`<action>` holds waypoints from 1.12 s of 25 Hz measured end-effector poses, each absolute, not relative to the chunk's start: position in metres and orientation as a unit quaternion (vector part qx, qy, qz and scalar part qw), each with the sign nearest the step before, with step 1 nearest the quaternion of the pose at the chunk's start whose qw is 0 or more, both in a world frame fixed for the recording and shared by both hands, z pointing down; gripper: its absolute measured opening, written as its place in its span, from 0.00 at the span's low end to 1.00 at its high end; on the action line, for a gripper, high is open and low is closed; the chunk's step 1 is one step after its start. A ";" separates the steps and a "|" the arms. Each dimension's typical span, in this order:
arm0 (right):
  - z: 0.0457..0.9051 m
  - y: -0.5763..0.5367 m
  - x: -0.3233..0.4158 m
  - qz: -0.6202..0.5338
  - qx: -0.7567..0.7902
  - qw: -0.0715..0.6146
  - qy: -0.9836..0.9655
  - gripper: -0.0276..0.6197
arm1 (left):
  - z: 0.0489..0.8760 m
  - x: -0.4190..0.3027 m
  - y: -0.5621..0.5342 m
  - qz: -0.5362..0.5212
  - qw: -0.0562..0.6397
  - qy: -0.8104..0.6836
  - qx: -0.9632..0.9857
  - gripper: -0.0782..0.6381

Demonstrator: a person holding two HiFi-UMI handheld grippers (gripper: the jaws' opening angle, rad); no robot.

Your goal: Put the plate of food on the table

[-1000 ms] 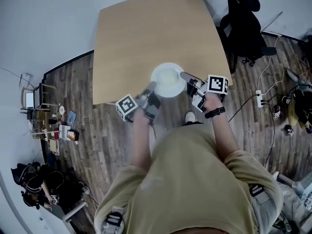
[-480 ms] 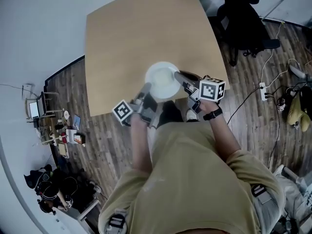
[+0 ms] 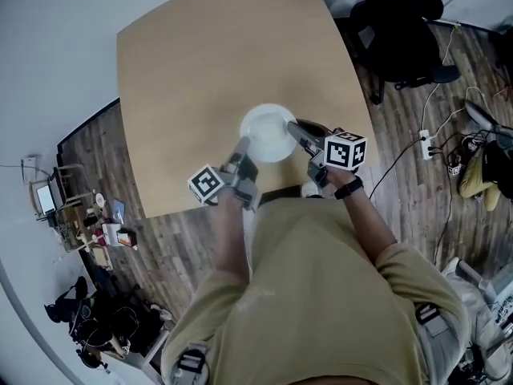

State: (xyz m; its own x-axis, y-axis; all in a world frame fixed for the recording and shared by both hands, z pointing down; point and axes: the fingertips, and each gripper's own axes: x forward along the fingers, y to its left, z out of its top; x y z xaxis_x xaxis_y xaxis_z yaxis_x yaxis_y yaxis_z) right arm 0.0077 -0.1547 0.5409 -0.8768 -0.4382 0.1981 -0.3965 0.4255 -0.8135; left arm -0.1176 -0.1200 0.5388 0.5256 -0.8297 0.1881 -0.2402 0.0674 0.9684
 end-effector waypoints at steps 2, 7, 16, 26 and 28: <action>0.545 -0.179 0.003 -0.479 -0.250 0.012 0.841 0.13 | 0.543 -0.123 -0.144 -0.233 0.592 -0.420 0.647 0.13; 0.558 -0.224 -0.013 -0.479 -0.265 -0.026 0.836 0.13 | 0.558 -0.138 -0.193 -0.196 0.577 -0.441 0.659 0.14; 0.589 -0.310 -0.048 -0.510 -0.298 -0.044 0.806 0.13 | 0.594 -0.174 -0.284 -0.111 0.580 -0.470 0.656 0.16; 0.626 -0.422 -0.079 -0.500 -0.350 -0.042 0.791 0.14 | 0.629 -0.202 -0.390 -0.088 0.574 -0.476 0.660 0.21; 0.638 -0.439 -0.085 -0.501 -0.357 -0.047 0.787 0.15 | 0.637 -0.208 -0.411 -0.075 0.567 -0.481 0.664 0.21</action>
